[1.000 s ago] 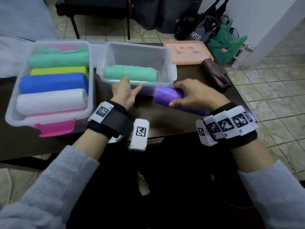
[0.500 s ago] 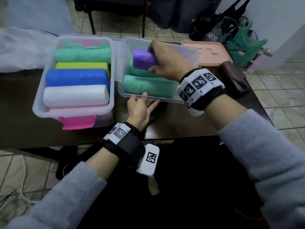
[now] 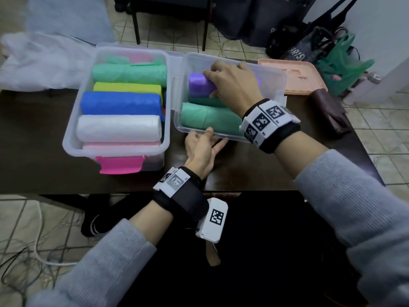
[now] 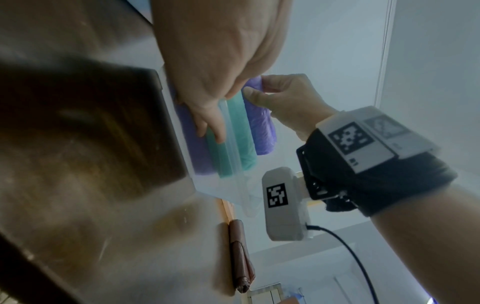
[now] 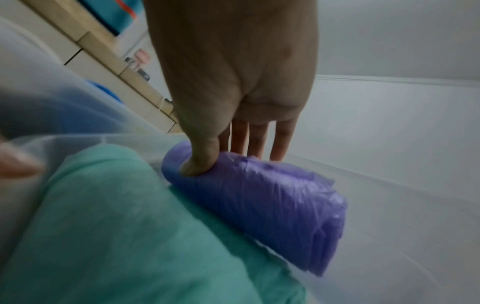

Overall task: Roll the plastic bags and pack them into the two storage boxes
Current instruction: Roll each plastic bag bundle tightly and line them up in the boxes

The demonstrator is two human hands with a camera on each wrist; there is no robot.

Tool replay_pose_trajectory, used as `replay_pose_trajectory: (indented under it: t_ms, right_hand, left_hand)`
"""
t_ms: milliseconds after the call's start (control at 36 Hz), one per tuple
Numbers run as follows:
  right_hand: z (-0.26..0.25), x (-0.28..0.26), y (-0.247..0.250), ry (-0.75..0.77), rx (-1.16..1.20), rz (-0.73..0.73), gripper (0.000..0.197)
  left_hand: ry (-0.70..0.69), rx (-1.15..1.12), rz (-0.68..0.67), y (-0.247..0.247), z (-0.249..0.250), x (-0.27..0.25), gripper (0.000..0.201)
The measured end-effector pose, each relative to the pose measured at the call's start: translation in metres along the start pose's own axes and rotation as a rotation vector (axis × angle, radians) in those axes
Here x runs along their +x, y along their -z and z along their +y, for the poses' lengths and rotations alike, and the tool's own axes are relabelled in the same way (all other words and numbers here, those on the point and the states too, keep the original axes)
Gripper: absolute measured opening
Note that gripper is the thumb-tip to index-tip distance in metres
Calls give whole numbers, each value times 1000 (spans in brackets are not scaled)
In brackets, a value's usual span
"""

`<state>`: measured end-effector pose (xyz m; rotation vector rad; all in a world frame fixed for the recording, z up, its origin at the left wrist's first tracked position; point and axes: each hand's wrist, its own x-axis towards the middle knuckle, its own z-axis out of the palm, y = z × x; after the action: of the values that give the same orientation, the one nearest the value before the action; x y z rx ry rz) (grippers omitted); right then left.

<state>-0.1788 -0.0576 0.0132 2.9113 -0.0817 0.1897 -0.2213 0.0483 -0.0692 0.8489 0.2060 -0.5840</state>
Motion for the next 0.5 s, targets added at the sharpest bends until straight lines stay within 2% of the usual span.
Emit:
replay_pose_trajectory:
  t_ms: [56,111,167,250,417,500]
  right_hand:
    - [0,-3,0,-17,-113,45,44]
    - [0,-3,3,-59,-115,115,41]
    - [0,0,4,-94,-13,56,39]
    - [-1,4,2,-129,115,92,35]
    - [0,4,-4,-99,181,87,29]
    - [5,0,-7,-70,199,25,31]
  left_hand:
    - [-6,6,13,-1,0,0,21]
    - [-8,10,23,-1,0,-1,21]
    - [-9,12,27,-1,0,-1,22]
    - [-17,29,34,-2,2,0,24]
    - [-27,61,62,-9,5,0,19]
    - [-27,66,78,-13,7,3,21]
